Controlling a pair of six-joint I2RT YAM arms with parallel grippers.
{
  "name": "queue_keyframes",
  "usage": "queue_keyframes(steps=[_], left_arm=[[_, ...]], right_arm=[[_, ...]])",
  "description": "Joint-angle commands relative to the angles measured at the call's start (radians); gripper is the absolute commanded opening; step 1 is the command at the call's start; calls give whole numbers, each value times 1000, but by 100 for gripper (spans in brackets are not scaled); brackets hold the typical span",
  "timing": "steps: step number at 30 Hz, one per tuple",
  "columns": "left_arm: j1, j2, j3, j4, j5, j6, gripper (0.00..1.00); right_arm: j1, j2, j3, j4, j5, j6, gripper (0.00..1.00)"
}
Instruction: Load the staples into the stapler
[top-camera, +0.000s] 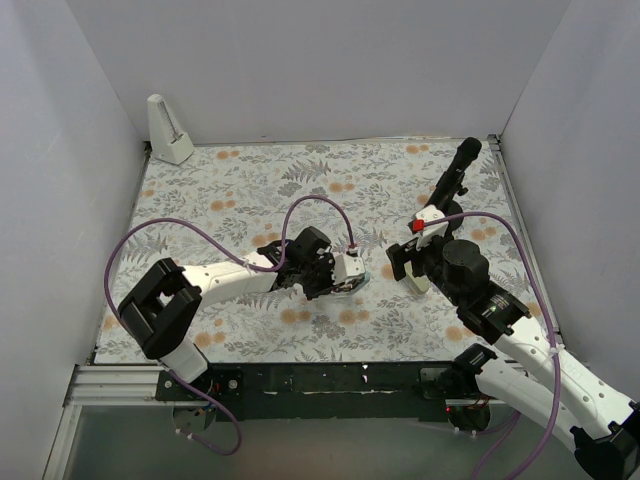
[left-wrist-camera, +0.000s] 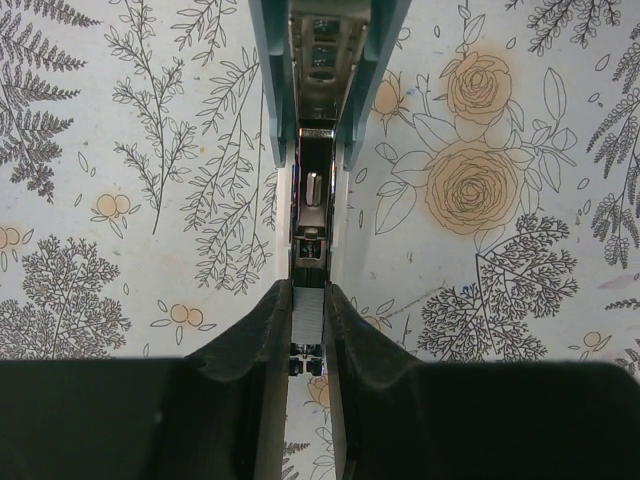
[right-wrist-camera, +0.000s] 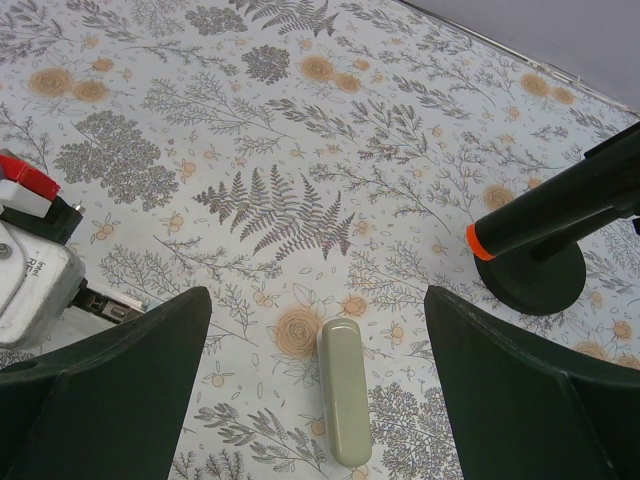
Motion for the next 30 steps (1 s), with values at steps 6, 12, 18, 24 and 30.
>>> queue_keyframes(steps=[6,12,18,24,30], left_arm=[[-4,18,30,-57,48,3,0],[-4,21,32,-54,22,-2,8],[-4,13,33,-54,5,-5,12],[-4,9,33,-52,-3,-8,18],[-4,12,38,-51,-6,-10,29]], right_arm=[[2,-10,5,26,-6,-8,96],[1,-9,5,26,-6,-8,96],[2,-4,6,24,-8,-8,96],[2,-6,8,23,-11,-8,96],[2,-3,8,21,-12,-9,96]])
